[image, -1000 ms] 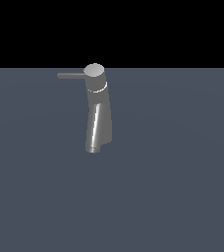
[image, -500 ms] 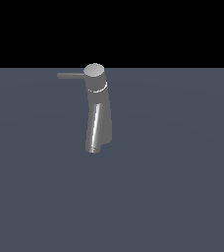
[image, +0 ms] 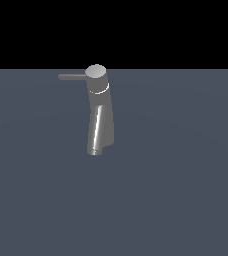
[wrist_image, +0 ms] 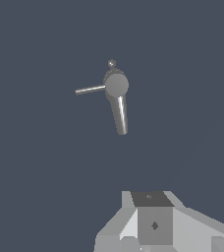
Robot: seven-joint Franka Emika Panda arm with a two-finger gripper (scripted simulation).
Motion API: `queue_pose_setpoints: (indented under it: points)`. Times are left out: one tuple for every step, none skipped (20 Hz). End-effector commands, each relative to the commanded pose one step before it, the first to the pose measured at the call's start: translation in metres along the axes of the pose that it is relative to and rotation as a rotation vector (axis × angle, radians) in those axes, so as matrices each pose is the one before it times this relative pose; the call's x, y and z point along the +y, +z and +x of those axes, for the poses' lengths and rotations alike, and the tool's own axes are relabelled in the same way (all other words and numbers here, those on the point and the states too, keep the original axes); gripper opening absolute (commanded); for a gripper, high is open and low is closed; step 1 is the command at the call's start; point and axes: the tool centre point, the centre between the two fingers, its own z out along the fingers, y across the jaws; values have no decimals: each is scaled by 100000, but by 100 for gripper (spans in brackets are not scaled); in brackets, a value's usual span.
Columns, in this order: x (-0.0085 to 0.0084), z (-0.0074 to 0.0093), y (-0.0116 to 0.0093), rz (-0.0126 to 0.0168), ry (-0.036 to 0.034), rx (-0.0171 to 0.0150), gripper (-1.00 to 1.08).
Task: Turn on the faucet by rotating a designated handle.
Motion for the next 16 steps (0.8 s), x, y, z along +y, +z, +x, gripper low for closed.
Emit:
queue_pose_setpoints:
  points:
    - [-1357, 857, 271, 645, 5262, 3414, -100]
    - [-545, 325, 160, 279, 2122, 1311, -100]
    - [-542, 314, 183, 301, 2131, 1277, -100]
    - [-538, 304, 205, 322, 2140, 1243, -100]
    - [-534, 293, 228, 342, 2148, 1208, -100]
    - [-529, 281, 250, 361, 2159, 1173, -100]
    - [-523, 270, 272, 379, 2169, 1138, -100]
    - [-516, 258, 293, 397, 2182, 1104, -100]
    - [-508, 246, 314, 413, 2194, 1070, -100]
    - [-499, 235, 334, 428, 2209, 1037, -100]
    - [-490, 223, 355, 443, 2223, 1003, -100]
    - [-480, 211, 374, 456, 2238, 969, -100]
    - [-468, 200, 393, 469, 2255, 937, -100]
    - [-457, 188, 412, 480, 2272, 904, -100]
    - [-444, 177, 430, 490, 2289, 872, -100]
    - [-430, 167, 447, 500, 2308, 841, -100]
